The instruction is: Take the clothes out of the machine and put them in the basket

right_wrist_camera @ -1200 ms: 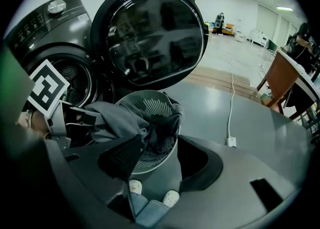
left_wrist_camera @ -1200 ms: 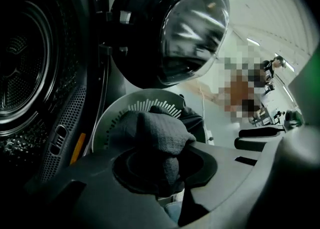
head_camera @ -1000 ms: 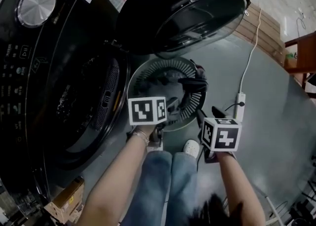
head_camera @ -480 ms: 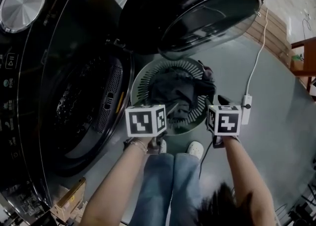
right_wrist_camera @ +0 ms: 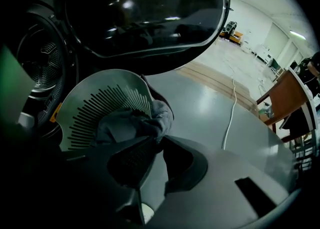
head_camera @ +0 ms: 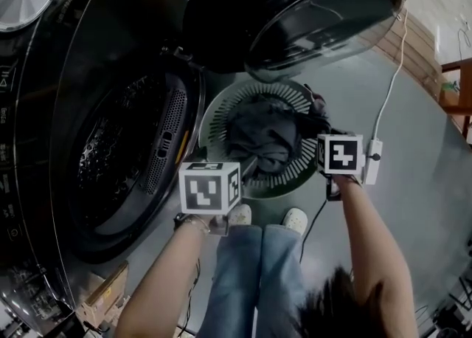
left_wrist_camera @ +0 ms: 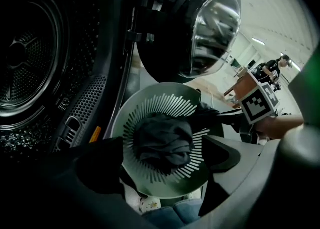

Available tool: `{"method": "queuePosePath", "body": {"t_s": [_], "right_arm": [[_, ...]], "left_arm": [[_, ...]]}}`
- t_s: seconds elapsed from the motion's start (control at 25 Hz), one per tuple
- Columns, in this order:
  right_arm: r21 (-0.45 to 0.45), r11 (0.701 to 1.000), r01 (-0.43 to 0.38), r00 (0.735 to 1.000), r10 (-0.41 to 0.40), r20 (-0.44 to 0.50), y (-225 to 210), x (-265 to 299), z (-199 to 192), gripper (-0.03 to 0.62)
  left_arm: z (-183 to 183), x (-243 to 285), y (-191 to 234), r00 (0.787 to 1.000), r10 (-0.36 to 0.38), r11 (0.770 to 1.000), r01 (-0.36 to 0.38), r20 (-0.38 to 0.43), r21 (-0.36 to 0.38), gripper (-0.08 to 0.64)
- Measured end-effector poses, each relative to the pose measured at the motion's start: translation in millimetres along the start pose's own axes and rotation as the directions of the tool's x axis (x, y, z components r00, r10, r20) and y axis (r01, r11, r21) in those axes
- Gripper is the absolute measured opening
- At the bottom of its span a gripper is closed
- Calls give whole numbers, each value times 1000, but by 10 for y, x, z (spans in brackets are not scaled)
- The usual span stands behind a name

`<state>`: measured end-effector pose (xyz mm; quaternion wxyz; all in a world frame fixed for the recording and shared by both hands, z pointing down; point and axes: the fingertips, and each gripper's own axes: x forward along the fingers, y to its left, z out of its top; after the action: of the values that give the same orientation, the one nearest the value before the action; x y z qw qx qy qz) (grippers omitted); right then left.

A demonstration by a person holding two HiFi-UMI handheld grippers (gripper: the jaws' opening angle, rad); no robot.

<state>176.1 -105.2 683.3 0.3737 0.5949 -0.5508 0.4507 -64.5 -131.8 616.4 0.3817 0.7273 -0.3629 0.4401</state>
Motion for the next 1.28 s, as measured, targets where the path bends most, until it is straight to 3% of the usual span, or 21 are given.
{"method": "queuePosePath", "body": {"t_s": [0.08, 0.2, 0.36, 0.44, 0.64, 0.72, 0.84, 0.96, 1.08, 1.2, 1.28], "right_arm": [[15, 999, -28, 1000, 28, 9, 33, -59, -47, 43], [-45, 999, -21, 999, 23, 44, 32, -187, -103, 31], [-77, 997, -30, 999, 28, -29, 94, -278, -464, 31], [-65, 998, -11, 997, 6, -72, 83, -290, -622, 31], [-62, 997, 51, 995, -55, -78, 40, -324, -633, 34], [-102, 991, 91, 991, -100, -85, 26, -319, -650, 34], [-188, 973, 131, 991, -134, -3, 65, -363, -470, 35], [-209, 974, 86, 994, -69, 88, 246, -471, -310, 32], [-207, 978, -36, 984, 71, 164, 562, -641, -187, 26], [-185, 970, -158, 955, 198, 222, 864, -858, -49, 2], [-154, 952, -266, 921, 298, 249, 1081, -1051, 71, 3]], "left_arm": [[-40, -28, 21, 1000, 3, 1000, -3, -3, 8, 486], [-74, -78, 35, 1000, 7, 1000, -7, 1, -6, 486], [-104, -149, -8, 1000, 2, 999, -2, 8, -32, 486], [-100, -184, -38, 1000, 0, 1000, 1, 13, -28, 486], [-50, -212, -85, 999, -11, 1000, 11, 35, -17, 486], [-62, -214, -94, 999, -16, 1000, 17, 38, -19, 486], [-101, -222, -122, 999, -24, 1000, 24, 37, -16, 486], [-129, -251, -134, 999, -31, 999, 31, 38, -15, 486], [-134, -320, -127, 998, -36, 999, 37, 43, -19, 486], [-89, -439, -99, 998, -41, 999, 41, 49, -15, 486], [-39, -540, -81, 997, -43, 999, 44, 57, -11, 486]]}}
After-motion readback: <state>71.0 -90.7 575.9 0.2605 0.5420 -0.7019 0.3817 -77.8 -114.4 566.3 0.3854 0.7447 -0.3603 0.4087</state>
